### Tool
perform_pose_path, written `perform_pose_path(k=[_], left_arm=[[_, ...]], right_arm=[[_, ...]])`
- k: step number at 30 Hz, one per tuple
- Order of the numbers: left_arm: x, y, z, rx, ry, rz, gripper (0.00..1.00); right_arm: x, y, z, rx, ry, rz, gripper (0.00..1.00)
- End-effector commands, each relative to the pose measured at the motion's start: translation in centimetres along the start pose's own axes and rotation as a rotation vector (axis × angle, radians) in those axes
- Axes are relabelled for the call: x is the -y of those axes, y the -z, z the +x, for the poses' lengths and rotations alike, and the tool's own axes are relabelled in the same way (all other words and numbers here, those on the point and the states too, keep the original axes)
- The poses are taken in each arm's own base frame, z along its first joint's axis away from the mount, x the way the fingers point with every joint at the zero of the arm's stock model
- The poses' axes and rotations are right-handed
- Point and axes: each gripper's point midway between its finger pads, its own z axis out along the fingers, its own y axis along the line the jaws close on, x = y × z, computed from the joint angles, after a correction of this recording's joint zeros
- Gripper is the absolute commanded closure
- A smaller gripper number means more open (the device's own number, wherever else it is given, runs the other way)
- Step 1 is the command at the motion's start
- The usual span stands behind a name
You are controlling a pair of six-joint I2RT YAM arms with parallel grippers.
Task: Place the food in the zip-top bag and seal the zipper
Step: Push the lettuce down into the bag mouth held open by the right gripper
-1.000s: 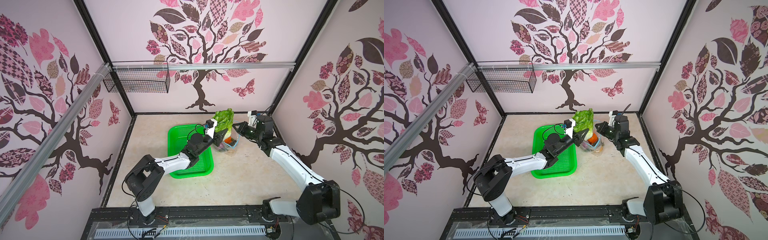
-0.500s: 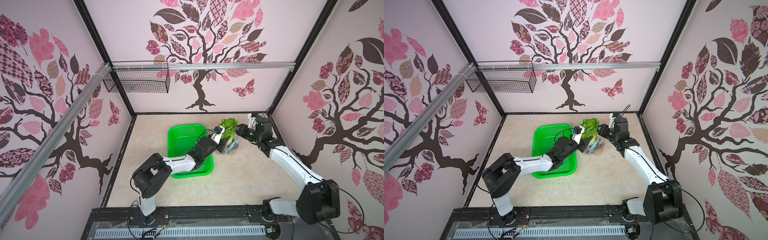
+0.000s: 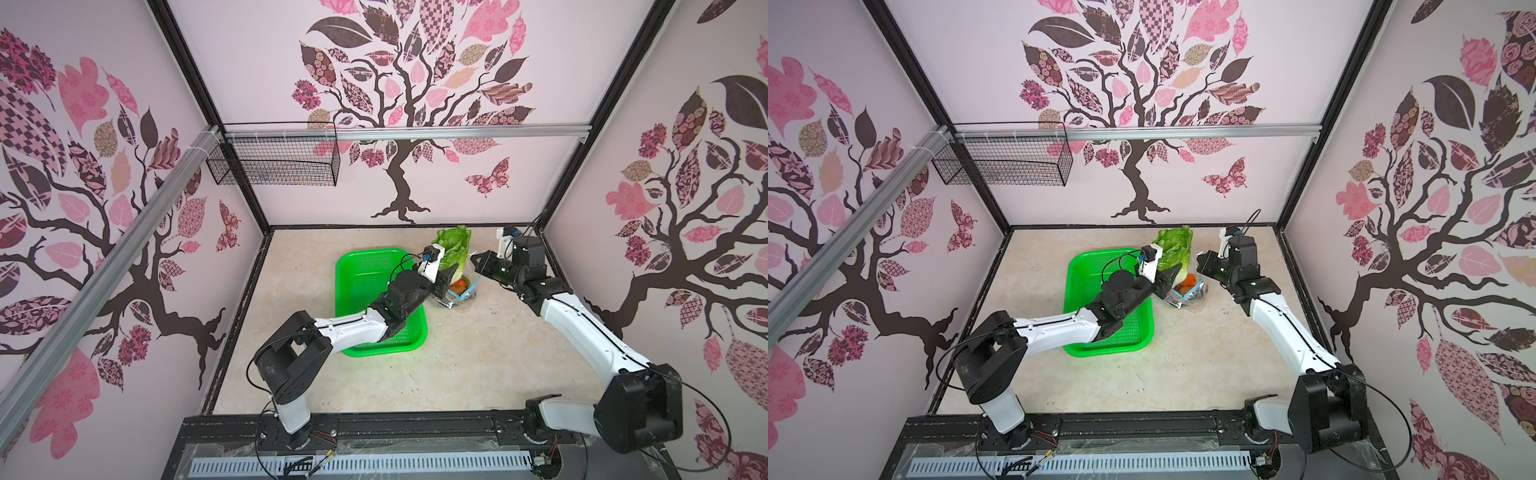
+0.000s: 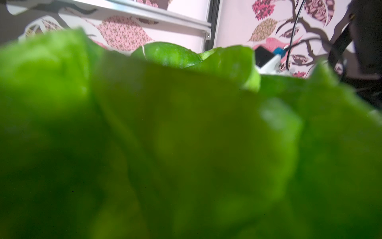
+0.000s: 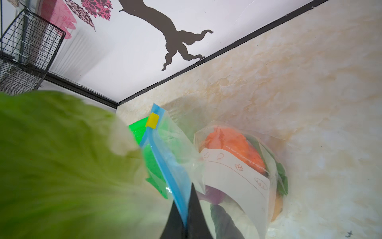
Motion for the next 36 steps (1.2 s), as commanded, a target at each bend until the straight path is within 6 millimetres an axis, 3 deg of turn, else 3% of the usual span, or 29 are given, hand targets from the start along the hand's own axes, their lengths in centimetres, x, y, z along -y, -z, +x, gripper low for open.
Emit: perform_pose_path(k=[1, 4, 10, 15, 25, 32, 33, 35, 36], left_arm=[[0.2, 0.5, -4.5, 0.159, 0.068, 0.008, 0.56], [0.1, -0.1, -3.9, 0.201, 0.115, 0.011, 0.56], [0.1, -1.4, -0.3, 0.132, 0.138, 0.021, 0.56], [-0.5, -1.3, 2.3, 0.064, 0.086, -0.008, 0.55], [0.8, -2.2, 7.8, -0.122, -0.061, 0.024, 0.49], [1.6, -2.6, 10.0, -0.215, -0.043, 0.064, 0.33], [1.9, -2.7, 10.3, -0.232, -0.041, 0.070, 0.26], [2.4, -2.8, 10.2, -0.252, -0.035, 0.085, 0.03], [2.7, -2.7, 10.1, -0.262, -0.030, 0.089, 0.02]], right_arm=[[-2.3, -0.2, -0.6, -0.011, -0.023, -0.098, 1.00], [-2.3, -0.1, -0.8, -0.003, -0.031, -0.094, 1.00], [-1.7, -0.2, -0.7, 0.001, -0.029, -0.074, 1.00], [-1.4, -0.4, -0.7, 0.015, -0.023, -0.071, 1.00], [1.1, -2.4, 1.4, -0.015, -0.070, -0.054, 1.00], [2.4, -2.9, 3.0, -0.013, -0.102, -0.054, 1.00], [2.6, -2.9, 3.1, -0.013, -0.103, -0.050, 1.00], [3.3, -3.0, 3.5, -0.012, -0.104, -0.031, 1.00], [3.6, -2.9, 3.4, -0.007, -0.105, -0.021, 1.00]])
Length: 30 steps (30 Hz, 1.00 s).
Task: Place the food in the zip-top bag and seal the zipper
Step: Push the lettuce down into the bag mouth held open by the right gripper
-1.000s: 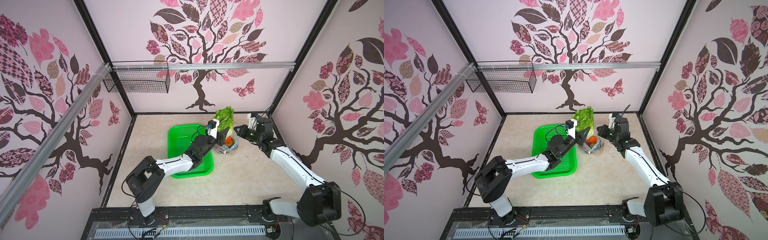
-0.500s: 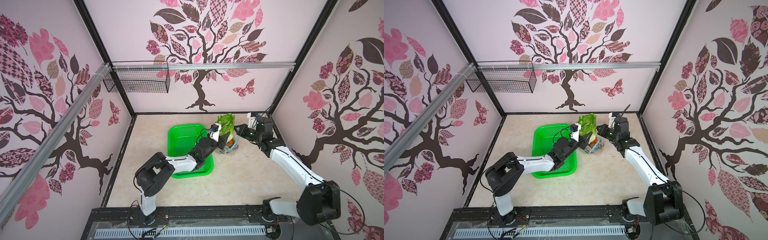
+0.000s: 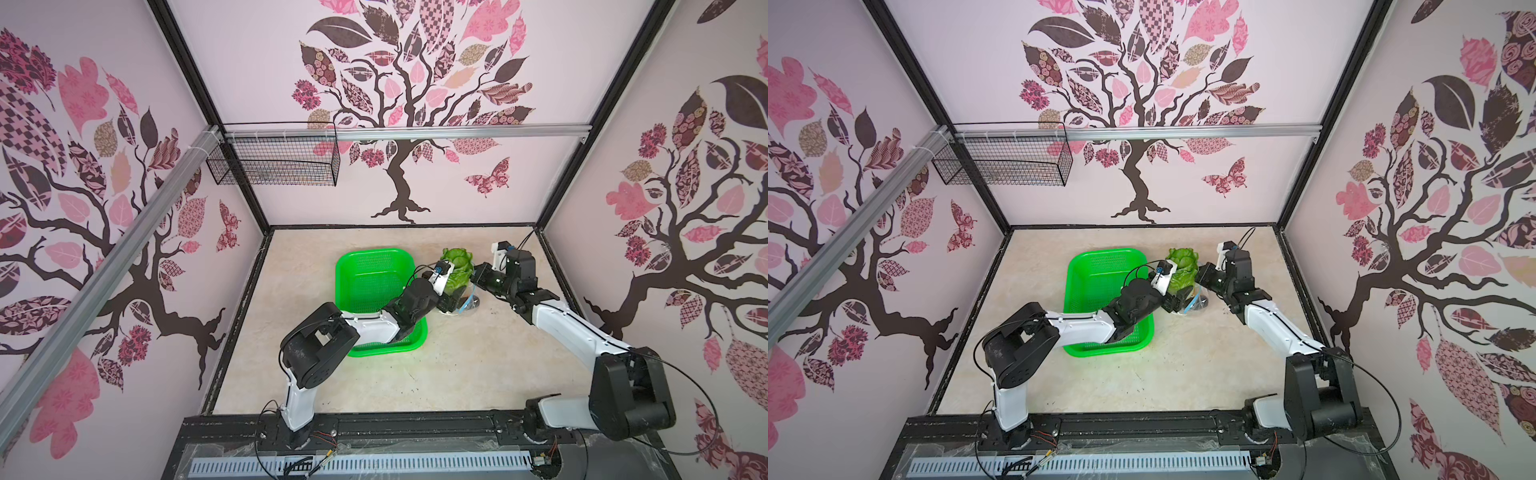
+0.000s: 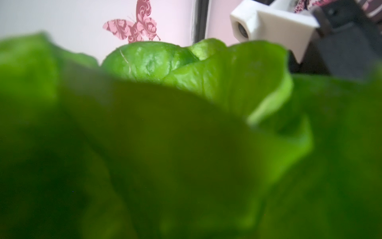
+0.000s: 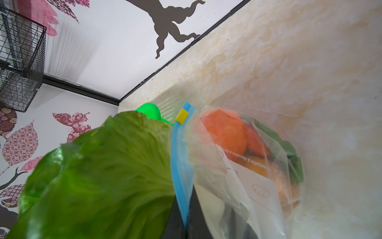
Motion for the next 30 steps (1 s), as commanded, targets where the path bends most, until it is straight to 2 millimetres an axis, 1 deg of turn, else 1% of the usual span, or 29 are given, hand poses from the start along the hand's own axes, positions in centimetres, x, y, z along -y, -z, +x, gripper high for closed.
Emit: perform_pose_path(k=[1, 6, 9, 11, 14, 17, 20, 23, 26, 27, 28, 30], left_arm=[[1.9, -0.5, -1.2, -0.012, 0.006, 0.055, 0.01], [2.8, 1.1, -2.6, -0.032, 0.052, 0.098, 0.01], [3.3, 2.3, -3.0, -0.052, 0.077, 0.121, 0.01], [3.5, 3.2, -3.2, -0.065, 0.091, 0.135, 0.01], [4.0, 4.9, -4.1, -0.081, 0.114, 0.164, 0.01], [4.2, 6.6, -4.8, -0.085, 0.146, 0.176, 0.01], [3.9, 8.3, -5.1, -0.100, 0.171, 0.161, 0.01], [2.5, 10.0, -4.9, -0.112, 0.210, 0.086, 0.02], [1.2, 11.4, -4.8, -0.130, 0.228, 0.026, 0.12], [0.7, 11.8, -4.5, -0.146, 0.233, 0.004, 0.17], [0.1, 12.0, -4.4, -0.152, 0.244, -0.018, 0.24], [-1.1, 12.1, -4.3, -0.156, 0.294, -0.050, 0.42]], right_arm=[[0.5, -0.1, -0.6, 0.031, -0.003, 0.003, 1.00], [2.3, 0.1, -1.0, 0.052, -0.043, 0.021, 1.00], [2.9, -0.1, -0.9, 0.048, -0.045, 0.028, 1.00], [3.4, -0.4, -0.8, 0.043, -0.054, 0.032, 1.00], [4.3, -0.6, -0.6, 0.040, -0.071, 0.042, 1.00], [4.8, -0.8, -0.5, 0.038, -0.075, 0.050, 1.00], [5.2, -0.9, -0.3, 0.031, -0.078, 0.058, 1.00], [5.5, -0.8, -0.1, 0.029, -0.069, 0.067, 1.00], [5.6, -0.7, 0.0, 0.030, -0.060, 0.072, 1.00], [5.5, -0.6, 0.1, 0.030, -0.057, 0.067, 1.00], [5.4, -0.5, 0.0, 0.031, -0.053, 0.062, 1.00], [5.1, -0.4, 0.0, 0.031, -0.048, 0.049, 1.00]])
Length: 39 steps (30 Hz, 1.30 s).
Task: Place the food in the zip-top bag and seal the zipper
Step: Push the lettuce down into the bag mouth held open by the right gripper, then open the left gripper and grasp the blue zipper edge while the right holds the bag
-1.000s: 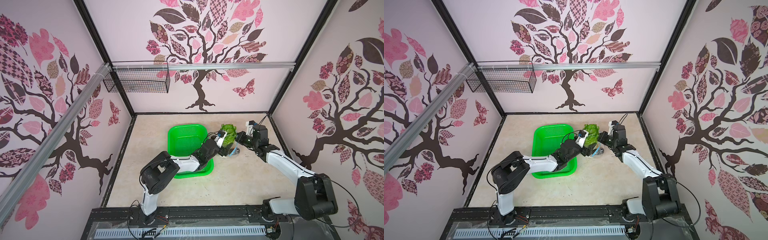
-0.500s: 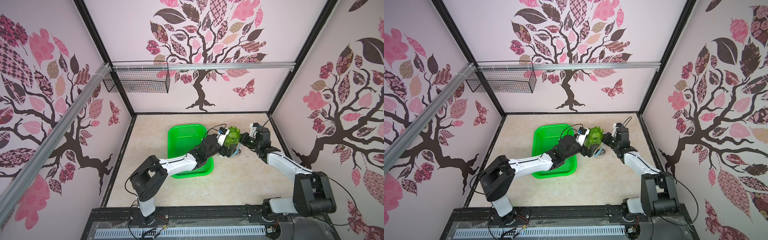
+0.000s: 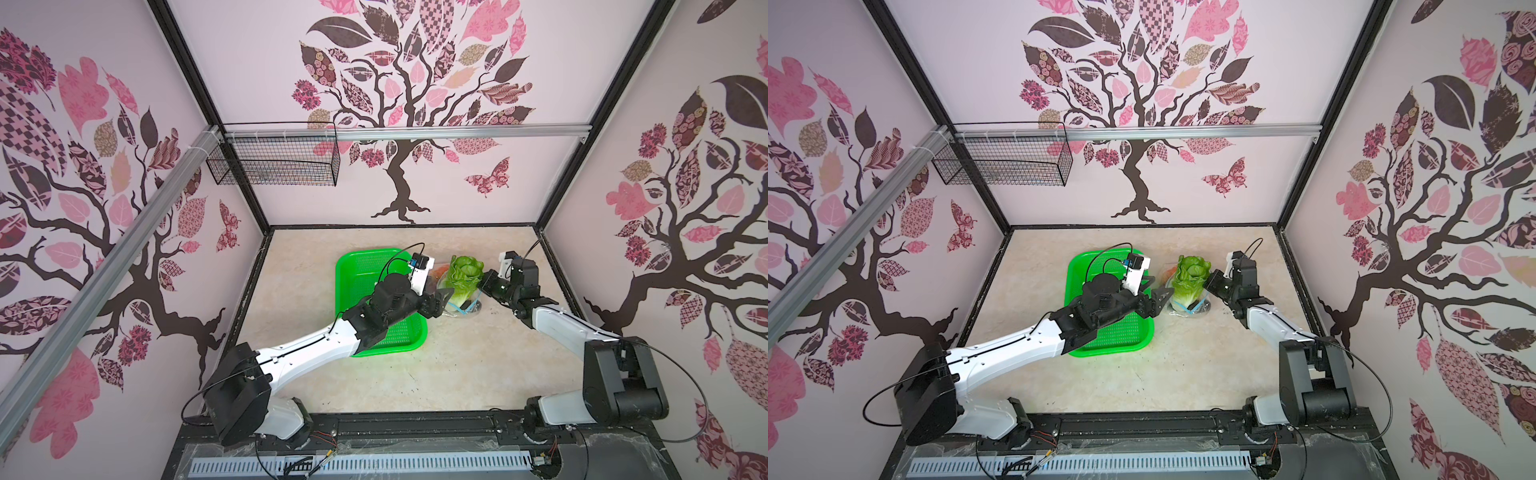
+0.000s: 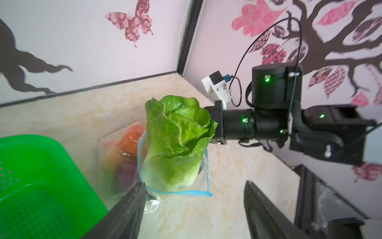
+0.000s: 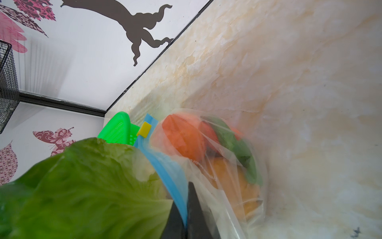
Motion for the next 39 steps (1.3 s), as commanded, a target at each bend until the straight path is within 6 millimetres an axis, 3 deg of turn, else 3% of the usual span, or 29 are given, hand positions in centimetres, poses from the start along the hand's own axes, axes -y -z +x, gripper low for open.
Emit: perform_pose_path(k=[1, 5, 17, 19, 22, 35, 36, 39], left_arm=[[-3.5, 0.3, 1.7, -0.056, 0.097, -0.099, 0.47], [-5.3, -1.2, 1.9, -0.096, 0.221, -0.092, 0.51], [-5.3, -6.6, 3.7, -0.259, 0.299, -0.068, 0.53], [-5.6, -7.5, 4.1, -0.291, 0.299, -0.080, 0.62], [-6.0, -8.7, 5.1, -0.341, 0.298, -0.091, 0.65], [-8.1, -9.7, 8.1, -0.417, 0.300, -0.170, 0.65], [-8.2, -9.8, 8.2, -0.419, 0.304, -0.168, 0.67], [-8.1, -10.2, 8.5, -0.428, 0.313, -0.153, 0.86]], right_arm=[[-0.7, 0.2, -0.3, 0.005, 0.028, -0.026, 1.00], [-1.0, 0.6, -0.4, 0.010, 0.035, -0.035, 1.00], [-2.1, 1.1, -0.5, 0.006, 0.050, -0.078, 1.00], [-2.4, 1.2, -0.5, 0.003, 0.056, -0.088, 1.00], [-2.7, 1.3, -0.5, -0.003, 0.064, -0.100, 1.00], [-2.6, 1.0, -0.3, -0.015, 0.068, -0.098, 1.00], [-2.6, 1.0, -0.3, -0.016, 0.069, -0.097, 1.00], [-2.5, 1.0, -0.3, -0.017, 0.072, -0.096, 1.00]])
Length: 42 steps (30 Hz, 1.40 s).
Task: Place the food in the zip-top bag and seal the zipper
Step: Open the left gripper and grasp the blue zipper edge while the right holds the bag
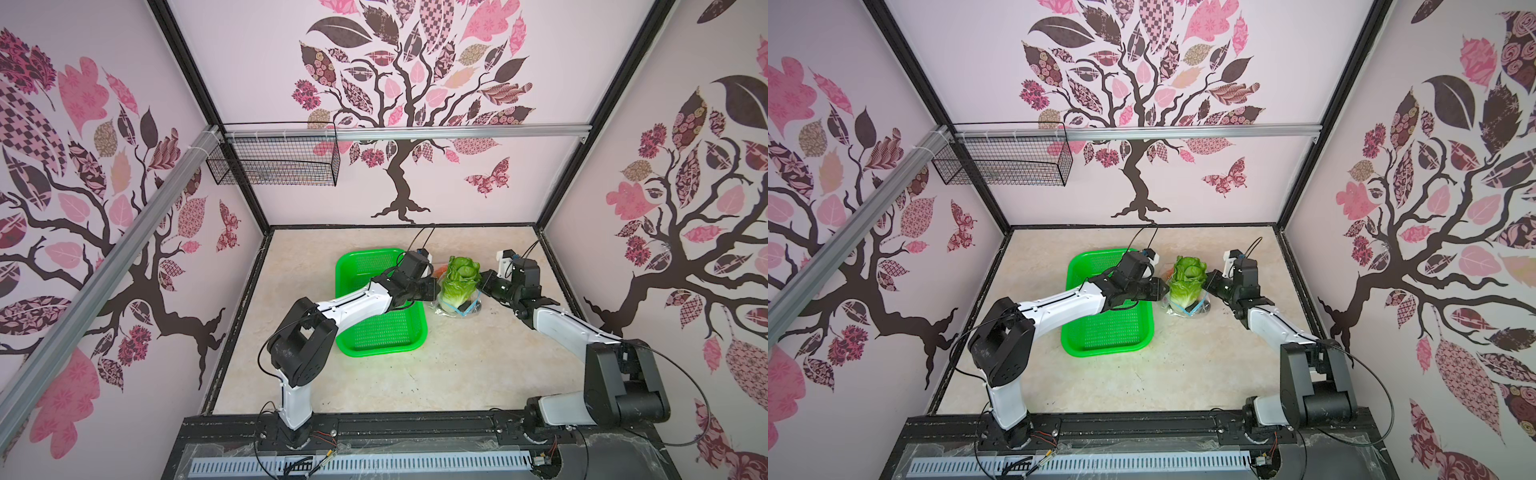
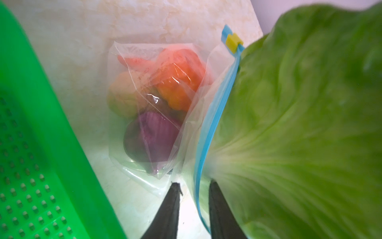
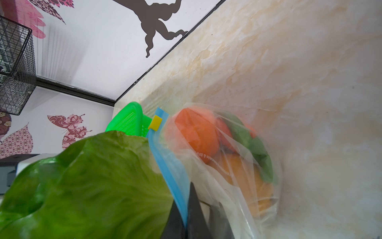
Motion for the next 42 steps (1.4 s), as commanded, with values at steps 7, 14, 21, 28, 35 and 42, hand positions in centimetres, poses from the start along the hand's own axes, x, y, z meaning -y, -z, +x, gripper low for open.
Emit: perform_pose_path(k=[7, 14, 21, 28, 35, 42], left_arm=[[2.1, 1.3, -2.6, 0.042, -0.014, 0.081, 1.00], [4.9, 7.1, -5.7, 0.182, -0.046, 0.142, 1.00], [5.7, 11.1, -7.3, 0.289, -0.072, 0.143, 1.00], [5.9, 13.3, -7.6, 0.342, -0.074, 0.157, 1.00], [6.7, 15.2, -7.0, 0.399, -0.086, 0.184, 1.00], [8.9, 14.6, -4.6, 0.389, -0.106, 0.235, 1.00]], right_arm=[[-2.7, 0.8, -1.6, 0.015, 0.053, -0.072, 1.00], [-7.5, 2.6, -3.8, 0.033, 0.113, -0.194, 1.00], [-12.1, 5.0, -5.8, 0.060, 0.199, -0.284, 1.00], [-15.9, 6.7, -6.7, 0.098, 0.300, -0.339, 1.00], [-17.6, 4.9, -6.7, 0.038, 0.378, -0.349, 1.00], [-19.2, 1.1, -3.3, -0.131, 0.464, -0.395, 1.00]])
